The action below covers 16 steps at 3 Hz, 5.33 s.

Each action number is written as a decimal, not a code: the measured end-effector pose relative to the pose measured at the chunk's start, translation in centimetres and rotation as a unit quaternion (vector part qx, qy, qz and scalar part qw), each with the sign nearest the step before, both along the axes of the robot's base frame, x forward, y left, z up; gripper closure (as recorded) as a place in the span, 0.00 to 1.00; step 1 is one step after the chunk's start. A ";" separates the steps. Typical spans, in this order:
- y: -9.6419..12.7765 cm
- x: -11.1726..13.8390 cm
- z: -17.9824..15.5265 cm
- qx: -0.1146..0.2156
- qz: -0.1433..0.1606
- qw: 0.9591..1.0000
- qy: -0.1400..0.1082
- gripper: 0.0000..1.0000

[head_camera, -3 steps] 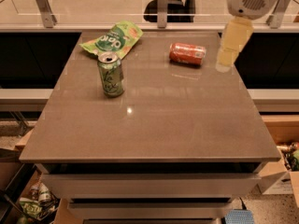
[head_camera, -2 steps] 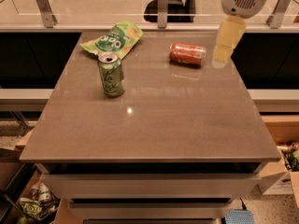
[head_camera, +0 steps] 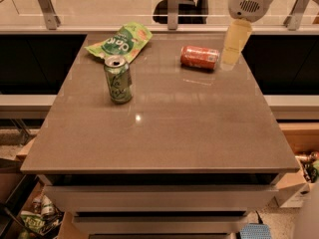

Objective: Place coke can upright

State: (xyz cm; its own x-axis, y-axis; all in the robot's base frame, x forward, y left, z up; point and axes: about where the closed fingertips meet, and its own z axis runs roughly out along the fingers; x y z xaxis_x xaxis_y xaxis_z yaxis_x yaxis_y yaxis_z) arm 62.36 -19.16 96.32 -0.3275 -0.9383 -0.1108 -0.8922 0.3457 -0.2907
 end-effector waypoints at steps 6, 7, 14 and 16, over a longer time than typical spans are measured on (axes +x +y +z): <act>3.7 8.6 -6.6 0.054 0.038 0.997 0.037 0.00; 4.2 9.2 -7.6 0.052 0.039 0.997 0.044 0.00; 4.4 13.3 -13.5 0.025 0.032 0.997 0.063 0.40; 4.7 14.1 -13.9 0.028 0.033 0.998 0.053 0.86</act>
Offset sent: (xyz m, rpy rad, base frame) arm 0.0577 0.0095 -0.0237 0.0201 0.0882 0.0399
